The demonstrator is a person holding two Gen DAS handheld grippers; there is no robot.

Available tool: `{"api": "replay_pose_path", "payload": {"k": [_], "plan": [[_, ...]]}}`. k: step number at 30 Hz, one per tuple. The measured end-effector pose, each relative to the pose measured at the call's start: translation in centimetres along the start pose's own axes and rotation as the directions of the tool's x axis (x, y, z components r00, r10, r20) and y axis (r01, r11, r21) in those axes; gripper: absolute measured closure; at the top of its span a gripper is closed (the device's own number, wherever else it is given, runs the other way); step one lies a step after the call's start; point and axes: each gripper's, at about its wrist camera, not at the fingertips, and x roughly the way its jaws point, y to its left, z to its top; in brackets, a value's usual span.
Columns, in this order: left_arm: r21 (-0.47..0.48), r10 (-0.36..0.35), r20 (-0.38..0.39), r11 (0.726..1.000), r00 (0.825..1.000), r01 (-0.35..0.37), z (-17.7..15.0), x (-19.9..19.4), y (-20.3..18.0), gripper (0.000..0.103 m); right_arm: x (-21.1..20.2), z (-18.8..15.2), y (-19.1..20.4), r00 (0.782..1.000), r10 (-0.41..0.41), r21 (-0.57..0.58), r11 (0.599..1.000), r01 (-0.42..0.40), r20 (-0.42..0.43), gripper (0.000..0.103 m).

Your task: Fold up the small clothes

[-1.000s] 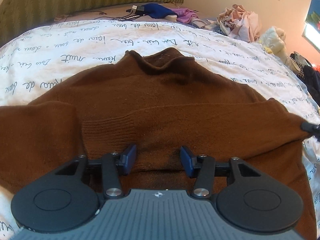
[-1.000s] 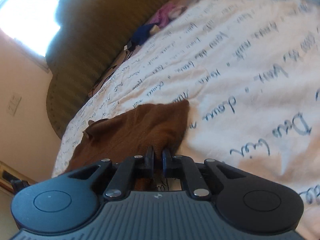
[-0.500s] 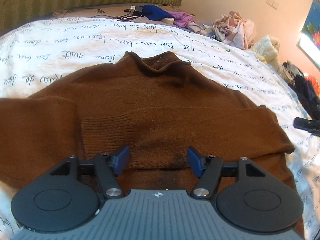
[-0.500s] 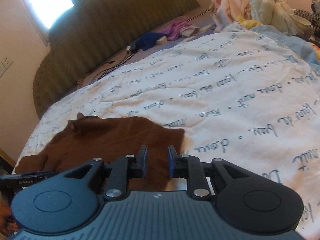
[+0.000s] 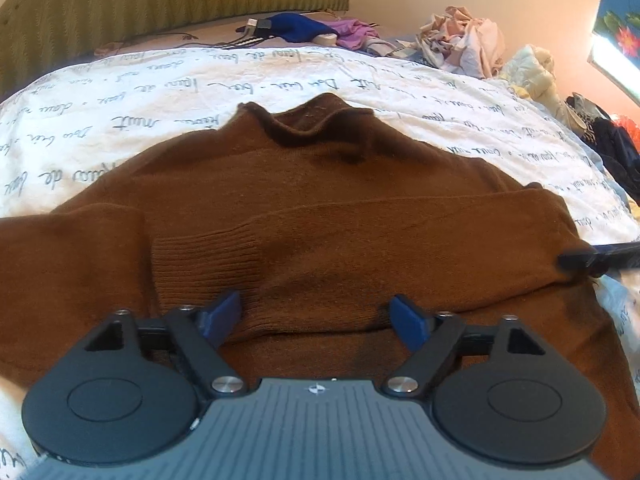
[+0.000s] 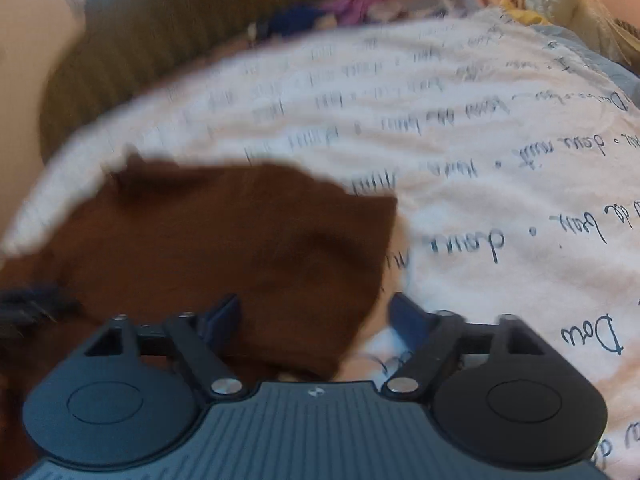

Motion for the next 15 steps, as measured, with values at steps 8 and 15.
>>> {"api": "replay_pose_path", "payload": {"k": [8, 15], "plan": [[-0.339, -0.140, 0.274, 0.912, 0.952, 0.232, -1.0, -7.9, 9.3, 0.001, -5.5, 0.3, 4.5, 0.979, 0.132, -0.013, 0.991, -0.132, 0.156, 0.018], [-0.763, 0.137, 0.366, 0.610, 0.920, 0.213, -6.0, -15.2, 30.3, 0.004, -8.8, -2.9, 6.9, 0.925, 0.313, -0.028, 0.949, -0.314, 0.217, 0.017]]}}
